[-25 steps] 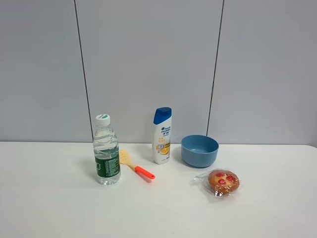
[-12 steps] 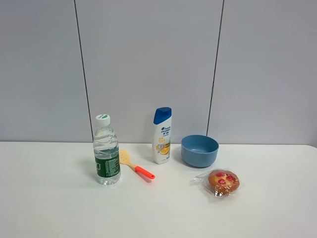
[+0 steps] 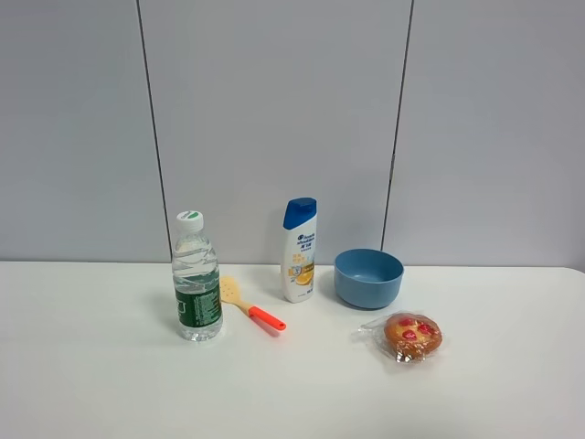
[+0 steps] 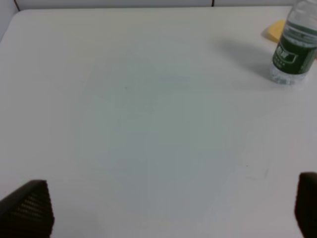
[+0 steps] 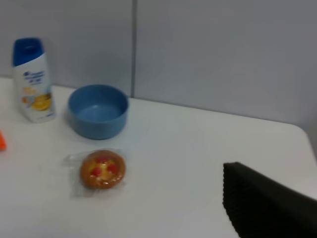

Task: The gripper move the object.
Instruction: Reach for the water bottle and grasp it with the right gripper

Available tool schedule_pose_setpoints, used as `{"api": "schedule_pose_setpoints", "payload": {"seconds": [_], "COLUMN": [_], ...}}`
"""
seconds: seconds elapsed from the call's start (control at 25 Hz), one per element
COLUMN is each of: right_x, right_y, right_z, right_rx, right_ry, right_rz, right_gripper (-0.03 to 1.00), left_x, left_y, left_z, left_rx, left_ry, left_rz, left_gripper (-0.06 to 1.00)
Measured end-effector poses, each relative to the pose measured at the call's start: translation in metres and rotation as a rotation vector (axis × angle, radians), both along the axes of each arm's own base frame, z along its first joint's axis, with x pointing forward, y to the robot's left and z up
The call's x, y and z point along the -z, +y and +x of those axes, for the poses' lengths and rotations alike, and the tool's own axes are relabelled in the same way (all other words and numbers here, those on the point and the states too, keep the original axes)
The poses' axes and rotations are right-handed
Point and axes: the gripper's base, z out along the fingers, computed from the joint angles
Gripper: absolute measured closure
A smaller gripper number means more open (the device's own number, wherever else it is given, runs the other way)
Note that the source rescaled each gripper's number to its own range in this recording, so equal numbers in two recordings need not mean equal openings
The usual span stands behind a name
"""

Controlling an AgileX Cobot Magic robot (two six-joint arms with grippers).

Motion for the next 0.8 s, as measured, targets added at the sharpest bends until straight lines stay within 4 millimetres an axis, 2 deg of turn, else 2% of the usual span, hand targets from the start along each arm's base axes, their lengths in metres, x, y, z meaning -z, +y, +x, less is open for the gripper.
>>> {"api": "schedule_pose_setpoints", "payload": {"seconds": [0.24, 0.44, 0.56, 0.8], "right_x": [0.003, 0.008, 0.011, 0.021], "right_y": [0.002, 0.01, 0.025, 0.075], "right_z": [0.06, 0.102, 0.127, 0.171], "right_rx": [-0.084, -0.167, -0.21, -0.318], "right_ry": [0.069, 0.096, 0.08, 0.068], "right_rz": [0.009, -0.039, -0.073, -0.128], "right_gripper": [0.05, 0.05, 0.05, 0.03], "left_x": [0.0, 0.0, 0.0, 0.0], "left_y": [0.0, 0.0, 0.0, 0.0], "left_z": [0.0, 0.0, 0.0, 0.0], "left_rx": [-0.001, -0.001, -0.001, -0.001], "left_ry": [0.0, 0.0, 0.0, 0.0], "left_rz": [0.001, 0.001, 0.001, 0.001], "left_gripper": [-0.06, -0.06, -0.06, -0.06]}}
